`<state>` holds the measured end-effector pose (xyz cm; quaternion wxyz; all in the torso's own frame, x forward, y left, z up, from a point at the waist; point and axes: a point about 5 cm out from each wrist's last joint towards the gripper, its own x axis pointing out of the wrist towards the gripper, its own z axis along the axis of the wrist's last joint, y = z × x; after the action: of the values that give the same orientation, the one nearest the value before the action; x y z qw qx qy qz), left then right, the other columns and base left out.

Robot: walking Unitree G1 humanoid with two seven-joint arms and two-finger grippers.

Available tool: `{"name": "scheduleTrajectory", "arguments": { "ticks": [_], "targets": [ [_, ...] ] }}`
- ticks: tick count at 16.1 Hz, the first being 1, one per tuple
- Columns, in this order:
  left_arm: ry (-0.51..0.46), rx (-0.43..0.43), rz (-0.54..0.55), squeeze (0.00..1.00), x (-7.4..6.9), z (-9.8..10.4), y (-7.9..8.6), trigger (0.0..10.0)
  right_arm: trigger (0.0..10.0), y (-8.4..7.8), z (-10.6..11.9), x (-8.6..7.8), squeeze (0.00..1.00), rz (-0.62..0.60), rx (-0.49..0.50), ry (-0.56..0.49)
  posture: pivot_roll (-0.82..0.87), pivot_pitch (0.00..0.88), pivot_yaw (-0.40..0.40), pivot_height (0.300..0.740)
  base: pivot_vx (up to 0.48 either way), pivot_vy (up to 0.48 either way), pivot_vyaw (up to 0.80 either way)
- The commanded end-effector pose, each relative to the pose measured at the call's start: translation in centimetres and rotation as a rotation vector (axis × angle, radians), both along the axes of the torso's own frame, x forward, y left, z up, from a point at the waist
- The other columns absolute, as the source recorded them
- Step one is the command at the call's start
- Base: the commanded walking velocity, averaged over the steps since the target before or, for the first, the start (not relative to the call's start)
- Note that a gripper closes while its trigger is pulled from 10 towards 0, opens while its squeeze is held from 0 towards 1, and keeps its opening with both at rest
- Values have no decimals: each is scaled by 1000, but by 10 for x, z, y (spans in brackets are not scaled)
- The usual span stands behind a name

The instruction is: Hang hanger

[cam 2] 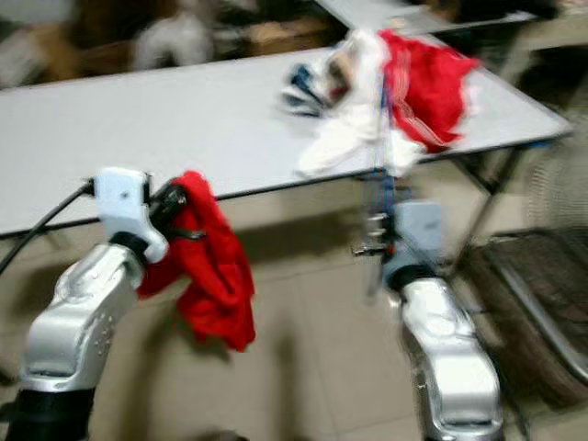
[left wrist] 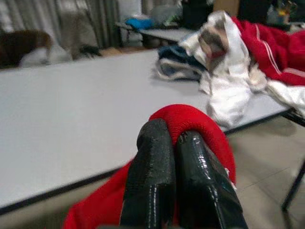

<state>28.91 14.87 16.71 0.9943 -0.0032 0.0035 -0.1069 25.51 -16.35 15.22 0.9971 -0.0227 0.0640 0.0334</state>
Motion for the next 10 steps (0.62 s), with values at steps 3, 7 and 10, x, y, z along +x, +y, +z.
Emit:
{"name": "scheduleTrajectory", "arguments": {
  "ticks": [3, 7, 10],
  "targets": [
    [-11, 8, 6, 0, 0, 3, 3, 10000, 10000, 4, 2, -3, 0, 50, -11, -4, -144, 45, 115, 740, 0, 0, 0],
    [-7, 11, 9, 0, 0, 2, 5, 10000, 10000, 6, -4, -6, 0, 88, -27, 44, -141, 49, 119, 740, 0, 286, 0],
    [-3, 13, 11, 0, 0, 1, 5, 10000, 10000, 7, -3, -5, 0, 97, -21, 36, -138, 50, 119, 740, 0, 341, 0]
  ]
}}
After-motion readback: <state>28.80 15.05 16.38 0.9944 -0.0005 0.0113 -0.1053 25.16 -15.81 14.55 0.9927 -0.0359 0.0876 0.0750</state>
